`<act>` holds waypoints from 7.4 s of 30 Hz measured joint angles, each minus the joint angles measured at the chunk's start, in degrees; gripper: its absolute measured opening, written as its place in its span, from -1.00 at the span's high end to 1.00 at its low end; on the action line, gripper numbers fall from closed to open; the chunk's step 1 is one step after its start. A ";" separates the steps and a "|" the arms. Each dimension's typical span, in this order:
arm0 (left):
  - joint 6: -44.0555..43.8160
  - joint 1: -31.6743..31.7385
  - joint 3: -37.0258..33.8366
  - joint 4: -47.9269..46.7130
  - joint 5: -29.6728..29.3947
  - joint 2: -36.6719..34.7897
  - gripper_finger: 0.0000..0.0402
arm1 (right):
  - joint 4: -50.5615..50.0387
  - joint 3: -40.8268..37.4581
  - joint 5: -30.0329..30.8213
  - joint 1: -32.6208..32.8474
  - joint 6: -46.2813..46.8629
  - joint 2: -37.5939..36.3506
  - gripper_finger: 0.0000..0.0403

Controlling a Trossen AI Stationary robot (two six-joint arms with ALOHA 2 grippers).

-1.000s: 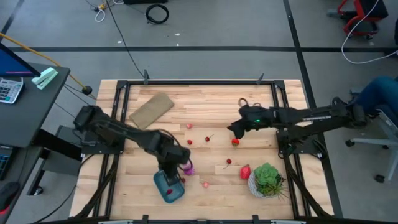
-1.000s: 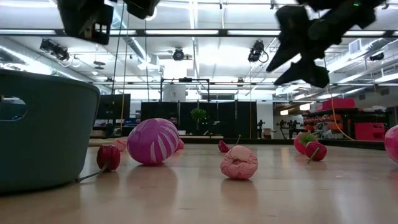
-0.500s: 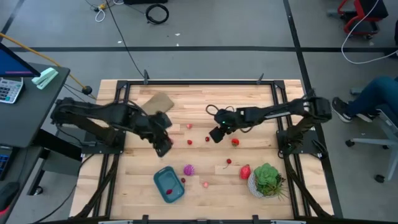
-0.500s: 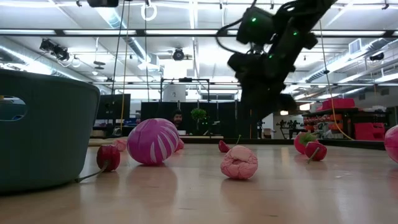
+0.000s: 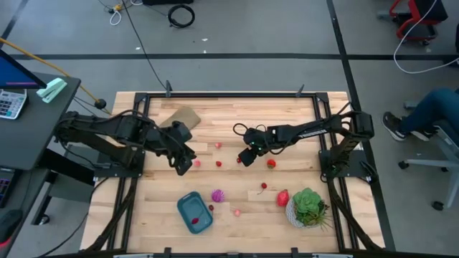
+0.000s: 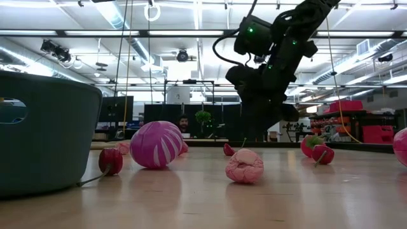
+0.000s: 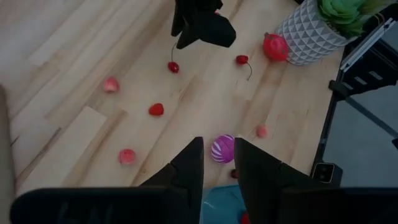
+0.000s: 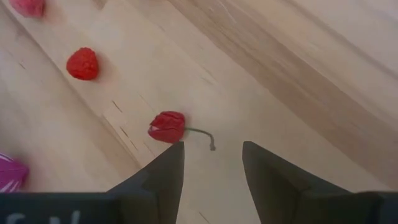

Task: Pick and placing Produce into tupperware
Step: Put the red cherry into the blue bin

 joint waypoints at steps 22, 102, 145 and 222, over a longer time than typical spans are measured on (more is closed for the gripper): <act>0.15 2.58 -0.04 -0.97 -0.17 0.07 0.59 | 2.43 -0.02 3.27 0.57 -0.04 3.12 0.17; 2.65 3.31 -0.07 14.45 -2.05 -11.19 0.91 | -10.19 62.62 0.89 19.73 -35.99 39.49 0.92; 3.10 3.33 -0.07 5.11 -1.86 -11.21 0.91 | -53.62 33.58 0.05 23.75 -8.61 13.87 0.39; 1.89 3.46 -0.04 10.77 -2.29 -11.25 0.91 | -3.91 30.51 5.02 23.69 -22.36 11.18 0.98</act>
